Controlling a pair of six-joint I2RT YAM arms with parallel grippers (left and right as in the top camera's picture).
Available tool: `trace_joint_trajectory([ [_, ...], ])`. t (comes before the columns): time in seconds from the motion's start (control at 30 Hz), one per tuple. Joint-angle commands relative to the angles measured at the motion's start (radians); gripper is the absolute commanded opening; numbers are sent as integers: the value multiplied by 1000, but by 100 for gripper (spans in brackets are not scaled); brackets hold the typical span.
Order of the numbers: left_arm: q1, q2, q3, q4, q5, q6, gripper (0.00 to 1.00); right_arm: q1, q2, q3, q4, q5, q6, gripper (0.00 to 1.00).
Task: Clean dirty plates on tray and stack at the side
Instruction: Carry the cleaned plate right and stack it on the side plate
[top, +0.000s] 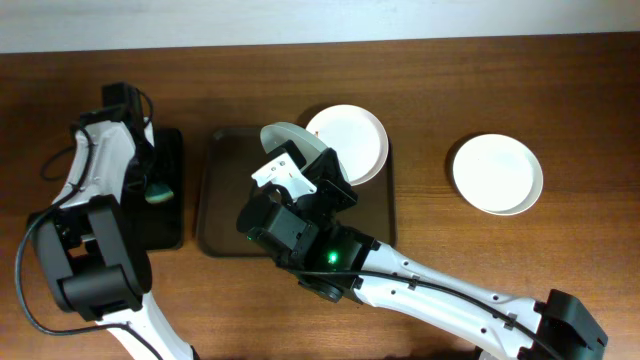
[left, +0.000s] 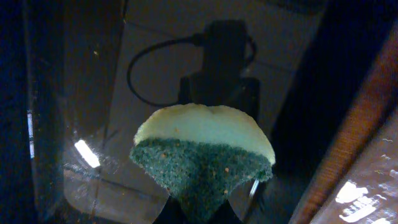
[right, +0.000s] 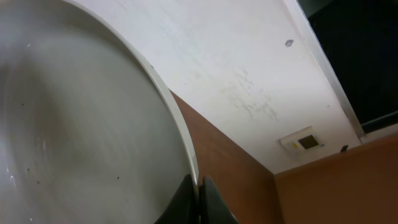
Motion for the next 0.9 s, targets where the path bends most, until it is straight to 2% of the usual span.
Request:
trace_joint_trajectory([
  [0.0,6,-29,-85,72,-68,-3,0,6,4,8,5,-8,20,4],
  [0.3,6,-29,-261,296,-57,-3,0,6,4,8,5,-28,46,4],
  [0.47,10,-29,-322,352,-57,-3,1,6,4,8,5,-29,46,4],
  [0.67,10,-32,-310,342,-57,-3,1,6,4,8,5,-47,47,4],
  [0.87,10,-94,-115,158,-57,-3,0,4,4,8,-3,-180,203,4],
])
